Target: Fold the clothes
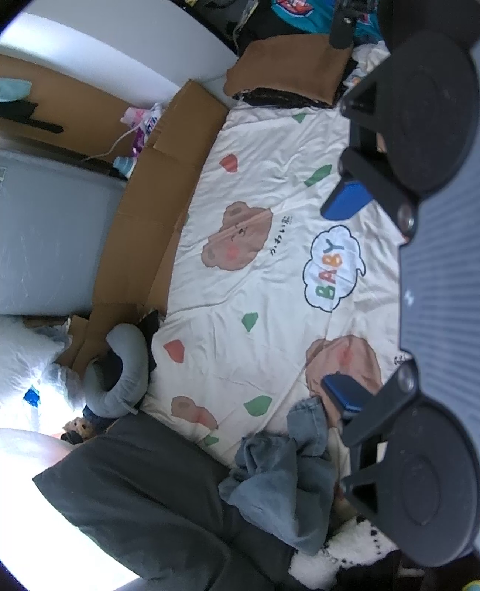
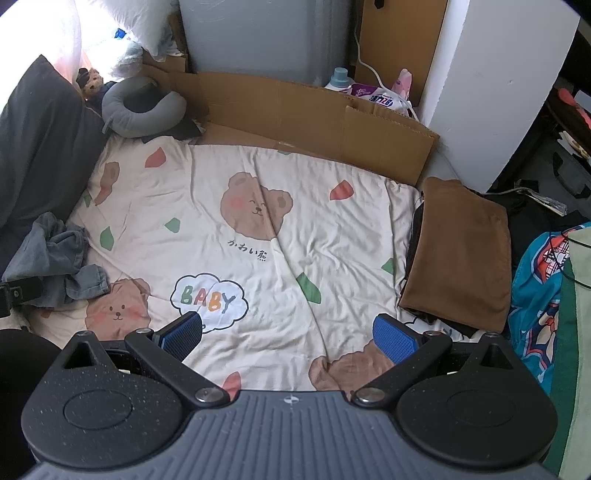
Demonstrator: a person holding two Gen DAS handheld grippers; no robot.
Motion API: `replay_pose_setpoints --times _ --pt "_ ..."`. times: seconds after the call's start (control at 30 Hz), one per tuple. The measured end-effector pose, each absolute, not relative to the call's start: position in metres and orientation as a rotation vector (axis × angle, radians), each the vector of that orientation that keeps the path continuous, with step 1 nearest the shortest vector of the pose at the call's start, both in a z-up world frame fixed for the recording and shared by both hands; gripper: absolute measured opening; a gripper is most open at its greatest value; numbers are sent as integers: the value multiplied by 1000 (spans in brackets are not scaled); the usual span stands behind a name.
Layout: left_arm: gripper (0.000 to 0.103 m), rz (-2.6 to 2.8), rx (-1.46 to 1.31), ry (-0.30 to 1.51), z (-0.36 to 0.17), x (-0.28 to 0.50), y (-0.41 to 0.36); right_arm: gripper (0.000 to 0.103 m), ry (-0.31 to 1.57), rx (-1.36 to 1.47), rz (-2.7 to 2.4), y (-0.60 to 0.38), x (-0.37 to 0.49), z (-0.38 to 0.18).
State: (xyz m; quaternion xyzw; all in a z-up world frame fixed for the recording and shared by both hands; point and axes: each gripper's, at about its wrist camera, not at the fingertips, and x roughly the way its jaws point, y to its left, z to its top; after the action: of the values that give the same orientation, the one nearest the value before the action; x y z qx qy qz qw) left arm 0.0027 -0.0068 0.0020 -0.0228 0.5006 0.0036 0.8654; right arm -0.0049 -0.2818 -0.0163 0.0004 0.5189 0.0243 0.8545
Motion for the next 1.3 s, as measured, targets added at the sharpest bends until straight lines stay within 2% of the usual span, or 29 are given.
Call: replay_pose_setpoints --times 1.3 --pt "92 27 -64 1039 0 1 0 101 1087 5 43 -285 -3 -18"
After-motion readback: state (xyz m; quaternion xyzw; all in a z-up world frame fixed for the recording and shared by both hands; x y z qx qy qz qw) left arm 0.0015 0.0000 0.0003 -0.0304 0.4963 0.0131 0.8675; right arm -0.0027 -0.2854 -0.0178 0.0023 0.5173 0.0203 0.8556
